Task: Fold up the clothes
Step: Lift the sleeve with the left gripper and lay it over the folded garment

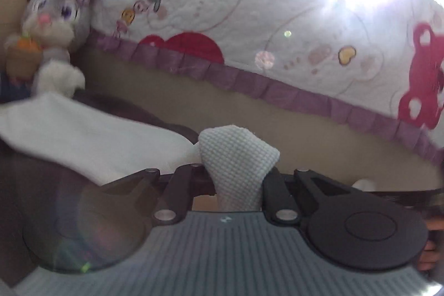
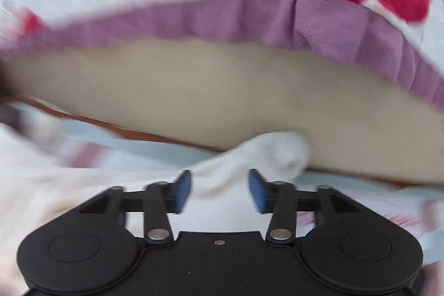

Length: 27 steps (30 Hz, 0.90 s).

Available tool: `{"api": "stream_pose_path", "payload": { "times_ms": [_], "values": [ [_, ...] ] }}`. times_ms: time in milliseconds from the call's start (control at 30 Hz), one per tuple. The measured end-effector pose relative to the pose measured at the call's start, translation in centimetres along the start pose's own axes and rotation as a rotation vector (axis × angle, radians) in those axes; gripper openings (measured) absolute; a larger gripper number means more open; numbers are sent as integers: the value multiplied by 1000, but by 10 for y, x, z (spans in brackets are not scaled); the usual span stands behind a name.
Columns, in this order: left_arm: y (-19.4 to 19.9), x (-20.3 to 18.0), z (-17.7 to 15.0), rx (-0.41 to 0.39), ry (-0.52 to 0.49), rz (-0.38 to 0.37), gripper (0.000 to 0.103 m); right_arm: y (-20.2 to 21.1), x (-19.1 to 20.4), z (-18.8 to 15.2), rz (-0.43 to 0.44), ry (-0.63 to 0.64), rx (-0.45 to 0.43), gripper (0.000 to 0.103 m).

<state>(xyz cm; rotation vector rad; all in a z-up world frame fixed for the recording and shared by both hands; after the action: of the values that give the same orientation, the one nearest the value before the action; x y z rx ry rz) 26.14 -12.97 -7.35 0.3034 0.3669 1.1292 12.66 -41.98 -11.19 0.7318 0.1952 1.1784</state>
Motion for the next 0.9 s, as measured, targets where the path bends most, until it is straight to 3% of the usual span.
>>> {"api": "stream_pose_path", "payload": {
  "times_ms": [33, 100, 233, 333, 400, 433, 467, 500, 567, 633, 767, 900],
  "values": [
    [1, -3, -1, -4, -19, 7, 11, 10, 0, -9, 84, -8, 8, 55],
    [2, -9, -4, -11, -57, 20, 11, 18, 3, -26, 173, 27, 53, 54],
    [9, -9, -4, -30, -135, 63, 11, 4, 7, -32, 220, 109, 106, 53],
    [17, 2, 16, -66, -125, 100, 11, -9, 15, -24, 340, 78, 174, 53],
    [15, 19, 28, -73, -67, 143, 17, -17, 26, -37, 366, 125, 244, 56],
    [14, 27, 32, -72, -43, 175, 32, -21, 31, -43, 379, 148, 279, 56],
    [10, 37, 31, -53, -35, 239, 59, -26, 33, -50, 378, 165, 308, 56],
    [6, 46, 30, -37, -33, 296, 64, -31, 31, -59, 360, 174, 329, 56],
    [4, 59, 27, -21, -79, 361, 63, -38, 27, -75, 329, 186, 356, 56],
    [12, 58, 31, -28, -171, 349, 64, -36, 23, -82, 313, 177, 336, 56],
    [30, 18, 28, -15, -432, 222, 72, -22, 35, -72, 346, 272, 280, 56],
    [34, -37, -11, 9, -702, 25, 81, -15, 47, -65, 382, 334, 291, 56]
  ]
}}
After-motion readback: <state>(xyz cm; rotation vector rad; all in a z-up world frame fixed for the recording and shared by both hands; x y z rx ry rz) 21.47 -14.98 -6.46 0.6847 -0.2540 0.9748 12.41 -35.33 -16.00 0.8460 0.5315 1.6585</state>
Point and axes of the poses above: each gripper's, at about its wrist camera, not at the fingertips, and y roughly against the way its jaws point, x to its left, z to its top, the point moved 2 cm from there along -y, roughly the way its jaws point, and after that the axes turned 11 degrees about z, right-handed, at the moved point
